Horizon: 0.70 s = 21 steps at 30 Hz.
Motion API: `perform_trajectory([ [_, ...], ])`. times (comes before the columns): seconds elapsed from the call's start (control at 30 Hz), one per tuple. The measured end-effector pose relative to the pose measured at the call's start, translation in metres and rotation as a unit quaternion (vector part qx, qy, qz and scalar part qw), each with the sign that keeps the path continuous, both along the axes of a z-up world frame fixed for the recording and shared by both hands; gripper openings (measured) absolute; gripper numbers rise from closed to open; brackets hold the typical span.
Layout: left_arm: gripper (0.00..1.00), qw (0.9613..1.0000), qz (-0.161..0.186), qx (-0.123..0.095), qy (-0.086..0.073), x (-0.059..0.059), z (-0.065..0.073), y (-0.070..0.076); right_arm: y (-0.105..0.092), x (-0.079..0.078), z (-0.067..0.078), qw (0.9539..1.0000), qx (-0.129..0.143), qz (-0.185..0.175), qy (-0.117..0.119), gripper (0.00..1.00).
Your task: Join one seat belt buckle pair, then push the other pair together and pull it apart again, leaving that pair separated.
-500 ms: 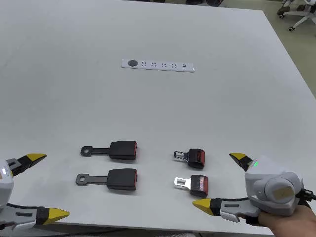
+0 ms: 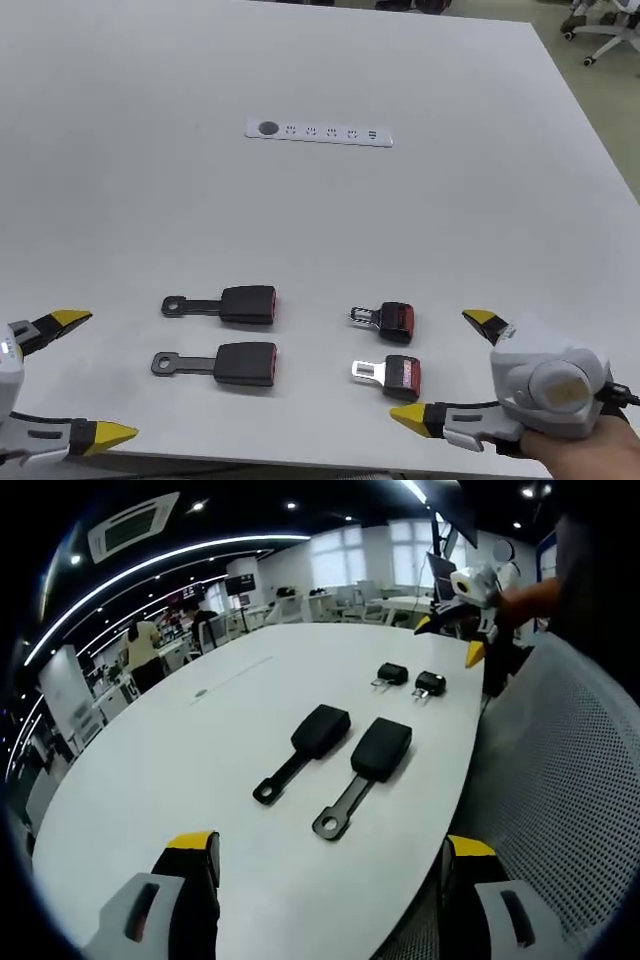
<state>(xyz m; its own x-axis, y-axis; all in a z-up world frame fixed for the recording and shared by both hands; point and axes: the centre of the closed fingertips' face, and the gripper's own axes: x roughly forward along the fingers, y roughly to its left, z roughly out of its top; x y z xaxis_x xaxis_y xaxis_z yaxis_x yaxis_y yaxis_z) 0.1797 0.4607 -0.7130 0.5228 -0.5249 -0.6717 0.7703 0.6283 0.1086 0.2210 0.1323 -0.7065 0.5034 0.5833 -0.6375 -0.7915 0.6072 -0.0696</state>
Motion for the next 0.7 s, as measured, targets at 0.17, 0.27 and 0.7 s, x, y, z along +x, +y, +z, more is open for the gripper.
perform_trajectory([
  [0.17,0.94,0.9995,-0.023,0.023,-0.001,-0.003,-0.005,0.002,0.0,-0.003,-0.001,1.0,-0.004,0.001,0.003,0.96],
  [0.27,0.94,0.9993,-0.027,0.025,0.003,-0.003,-0.008,0.003,0.001,-0.004,-0.001,1.0,-0.005,0.002,0.001,0.94],
  [0.7,0.93,0.9996,-0.02,0.021,0.003,-0.002,-0.009,0.004,-0.004,-0.007,-0.004,0.9997,-0.023,-0.001,0.001,0.91],
])
